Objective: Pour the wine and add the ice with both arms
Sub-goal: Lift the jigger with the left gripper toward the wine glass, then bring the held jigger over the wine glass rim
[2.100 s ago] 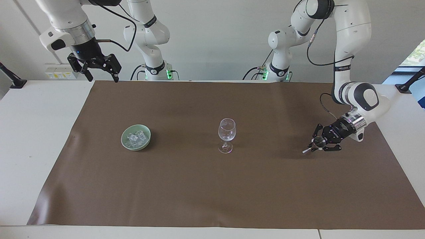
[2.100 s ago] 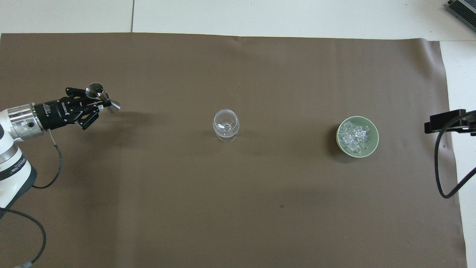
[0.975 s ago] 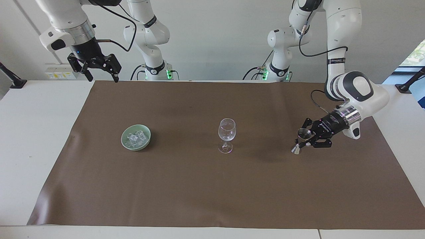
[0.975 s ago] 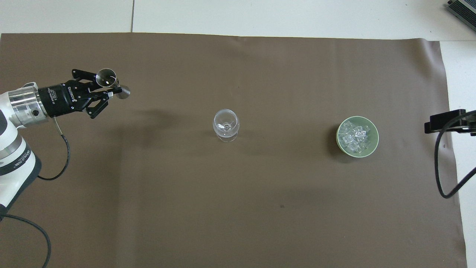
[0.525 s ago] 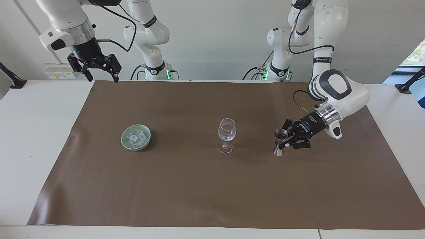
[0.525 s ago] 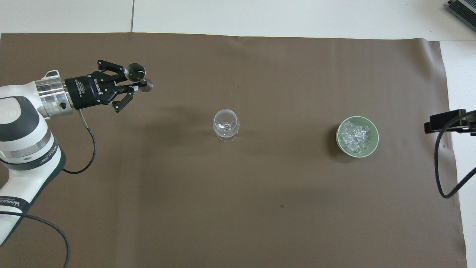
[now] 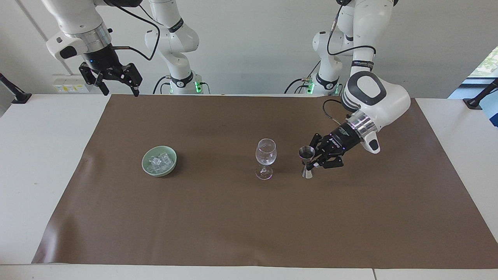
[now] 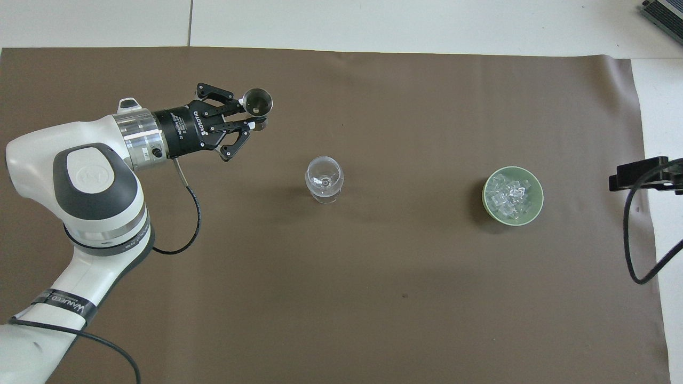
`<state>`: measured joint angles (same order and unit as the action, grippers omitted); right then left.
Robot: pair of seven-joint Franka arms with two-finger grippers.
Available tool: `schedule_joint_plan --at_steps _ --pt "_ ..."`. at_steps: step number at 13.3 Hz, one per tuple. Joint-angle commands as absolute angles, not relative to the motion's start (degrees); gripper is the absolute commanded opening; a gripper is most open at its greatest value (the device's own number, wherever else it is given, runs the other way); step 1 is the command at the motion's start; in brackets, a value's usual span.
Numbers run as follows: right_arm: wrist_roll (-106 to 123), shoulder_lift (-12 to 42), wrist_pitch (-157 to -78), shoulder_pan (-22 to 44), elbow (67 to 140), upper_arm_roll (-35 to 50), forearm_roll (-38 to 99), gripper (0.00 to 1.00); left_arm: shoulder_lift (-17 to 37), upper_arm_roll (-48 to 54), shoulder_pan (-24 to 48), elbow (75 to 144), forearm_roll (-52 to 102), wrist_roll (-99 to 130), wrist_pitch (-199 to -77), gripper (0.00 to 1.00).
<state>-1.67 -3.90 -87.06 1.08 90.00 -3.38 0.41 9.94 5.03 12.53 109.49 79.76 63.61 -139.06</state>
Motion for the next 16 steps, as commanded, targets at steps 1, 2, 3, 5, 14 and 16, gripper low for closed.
schedule_joint_plan --at_steps 1,2,3,5,14,16 --pt "-0.6 -4.8 -87.0 0.5 91.0 -3.3 1.5 1.0 7.1 4.3 16.3 112.1 79.7 65.5 -144.6 0.0" --pt "-0.6 -4.8 -87.0 0.5 91.0 -3.3 1.5 1.0 6.7 4.2 18.2 112.8 79.5 65.4 -147.0 0.0" --pt "-0.6 -4.8 -87.0 0.5 91.0 -3.3 1.5 1.0 6.4 4.2 19.6 113.5 79.1 65.2 -149.3 0.0" --pt "-0.6 -4.8 -87.0 0.5 91.0 -3.3 1.5 1.0 6.2 4.2 21.3 114.3 78.8 65.0 -151.1 0.0" --pt "-0.6 -4.8 -87.0 0.5 91.0 -3.3 1.5 1.0 3.4 4.2 21.3 116.7 72.7 57.8 -151.1 0.0" --pt "-0.6 -4.8 -87.0 0.5 91.0 -3.3 1.5 1.0 3.3 4.2 21.4 117.2 72.7 56.3 -151.3 0.0"
